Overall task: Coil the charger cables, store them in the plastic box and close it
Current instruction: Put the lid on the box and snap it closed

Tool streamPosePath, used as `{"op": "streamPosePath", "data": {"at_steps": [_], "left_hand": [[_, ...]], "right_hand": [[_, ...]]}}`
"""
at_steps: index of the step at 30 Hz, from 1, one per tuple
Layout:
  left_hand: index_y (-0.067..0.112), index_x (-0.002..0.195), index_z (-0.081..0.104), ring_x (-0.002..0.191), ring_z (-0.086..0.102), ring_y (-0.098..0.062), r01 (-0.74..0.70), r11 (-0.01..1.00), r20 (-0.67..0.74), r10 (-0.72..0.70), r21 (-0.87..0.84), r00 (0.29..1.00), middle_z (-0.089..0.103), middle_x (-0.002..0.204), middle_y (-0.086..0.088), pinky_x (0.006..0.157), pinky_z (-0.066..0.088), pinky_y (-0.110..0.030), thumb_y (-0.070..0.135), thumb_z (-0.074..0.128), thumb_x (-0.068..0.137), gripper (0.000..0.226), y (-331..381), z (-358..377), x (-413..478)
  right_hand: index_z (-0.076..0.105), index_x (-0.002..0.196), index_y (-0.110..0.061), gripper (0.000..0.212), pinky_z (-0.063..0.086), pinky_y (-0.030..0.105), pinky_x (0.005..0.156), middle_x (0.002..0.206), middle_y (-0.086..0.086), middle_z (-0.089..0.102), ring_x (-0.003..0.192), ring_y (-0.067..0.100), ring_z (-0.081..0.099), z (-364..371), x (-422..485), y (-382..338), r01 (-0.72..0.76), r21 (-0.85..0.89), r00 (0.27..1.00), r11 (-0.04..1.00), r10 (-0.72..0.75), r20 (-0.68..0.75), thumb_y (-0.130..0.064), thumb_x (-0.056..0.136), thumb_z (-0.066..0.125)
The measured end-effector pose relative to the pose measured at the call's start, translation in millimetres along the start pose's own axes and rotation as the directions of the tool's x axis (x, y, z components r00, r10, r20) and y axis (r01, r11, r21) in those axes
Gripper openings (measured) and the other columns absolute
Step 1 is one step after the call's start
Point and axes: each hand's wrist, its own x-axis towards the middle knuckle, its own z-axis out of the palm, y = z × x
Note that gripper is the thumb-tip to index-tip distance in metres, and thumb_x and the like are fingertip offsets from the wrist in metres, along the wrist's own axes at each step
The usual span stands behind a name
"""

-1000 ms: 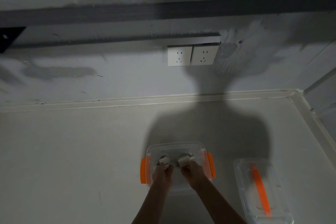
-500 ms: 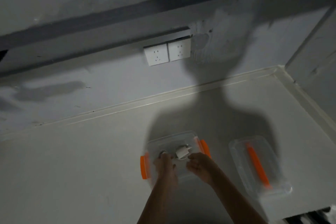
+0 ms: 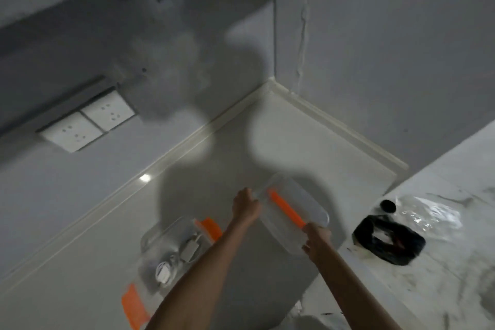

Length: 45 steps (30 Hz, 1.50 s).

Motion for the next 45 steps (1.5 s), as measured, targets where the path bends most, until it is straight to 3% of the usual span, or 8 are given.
{"op": "streamPosePath", "data": {"at_steps": [8,12,18,24,28,35,41,45], "left_hand": [[0.015,0.149,0.031,0.136,0.04,-0.037,-0.061,0.957,0.102,0.033,0.285,0.994,0.042,0.149,-0.017,0.11,0.038,-0.043,0.03,0.067,0.077,0.082,-2.8,48.0,37.3],[0.01,0.147,0.033,0.139,0.035,-0.04,-0.063,0.939,0.108,0.027,0.338,0.994,0.039,0.149,-0.023,0.112,0.031,-0.039,0.041,0.049,0.095,0.063,4.8,36.4,27.7],[-0.001,0.117,0.056,0.115,0.054,-0.039,-0.156,0.983,-0.032,0.159,0.1,0.987,0.059,0.12,-0.025,0.094,0.04,-0.039,0.036,0.067,0.087,0.049,17.5,10.8,-0.8],[0.005,0.112,0.052,0.089,0.06,-0.038,-0.224,0.941,-0.284,0.149,-0.253,0.947,0.059,0.09,-0.022,0.075,0.044,-0.042,0.022,0.073,0.082,0.041,22.1,-35.3,-37.3],[0.021,0.082,0.037,0.055,0.04,-0.014,-0.283,0.874,-0.503,0.051,-0.396,0.863,0.042,0.066,0.005,0.055,0.035,-0.033,0.012,0.069,0.079,0.034,-11.6,-90.5,-71.2],[0.011,0.13,0.049,0.078,0.064,-0.035,-0.149,0.805,-0.587,-0.279,-0.574,0.76,0.057,0.081,-0.006,0.081,0.056,-0.052,0.002,0.059,0.076,0.056,-131.0,-164.4,-137.0],[0.0,0.127,0.052,0.097,0.068,-0.033,0.032,0.809,-0.542,-0.423,-0.587,0.726,0.065,0.091,-0.01,0.088,0.053,-0.04,0.003,0.059,0.084,0.043,-201.0,-181.0,-214.2],[-0.004,0.108,0.056,0.095,0.067,-0.038,0.059,0.837,-0.506,-0.384,-0.544,0.772,0.067,0.102,-0.023,0.083,0.052,-0.046,0.006,0.055,0.087,0.024,-227.8,-171.7,-227.7]], "right_hand": [[0.045,0.066,-0.006,0.02,0.04,0.018,0.033,0.063,0.012,0.043,0.048,0.022,0.042,-45.0,26.7,8.1,-0.145,0.202,0.975,0.969,0.106,0.196,-0.011,0.078,0.061],[0.039,0.065,-0.008,0.019,0.035,0.017,0.035,0.059,0.008,0.033,0.041,0.018,0.034,-49.7,29.3,12.0,-0.113,0.267,0.989,0.957,0.083,0.121,-0.002,0.076,0.054],[0.038,0.058,-0.008,0.031,0.037,0.013,0.031,0.034,0.003,0.038,0.023,0.013,0.039,-59.8,10.7,7.8,-0.075,0.221,0.99,0.972,0.046,0.132,-0.001,0.088,0.039],[0.06,0.083,-0.022,0.023,0.045,0.027,0.054,0.059,0.005,0.05,0.051,0.018,0.046,-23.6,6.4,-3.5,0.083,0.145,0.969,0.986,-0.114,0.218,-0.002,0.084,0.048],[0.063,0.086,-0.024,0.021,0.042,0.023,0.056,0.064,0.001,0.057,0.058,0.016,0.05,33.2,-12.9,-10.0,0.201,0.088,0.894,0.976,-0.22,0.39,-0.005,0.085,0.054],[0.047,0.122,-0.03,0.035,0.041,0.019,0.048,0.081,0.001,0.057,0.058,0.007,0.055,147.0,-83.1,-5.2,0.57,-0.071,0.674,0.819,-0.415,0.611,-0.014,0.092,0.057],[0.049,0.128,0.002,0.038,0.04,0.009,0.04,0.06,-0.003,0.065,0.037,-0.003,0.053,199.5,-113.0,42.4,0.827,-0.152,0.494,0.541,-0.572,0.655,0.003,0.091,0.056],[0.052,0.125,0.005,0.036,0.04,0.008,0.042,0.087,0.018,0.062,0.04,-0.004,0.055,201.0,-120.1,64.5,0.848,-0.213,0.497,0.486,-0.589,0.637,0.002,0.09,0.058]]}}
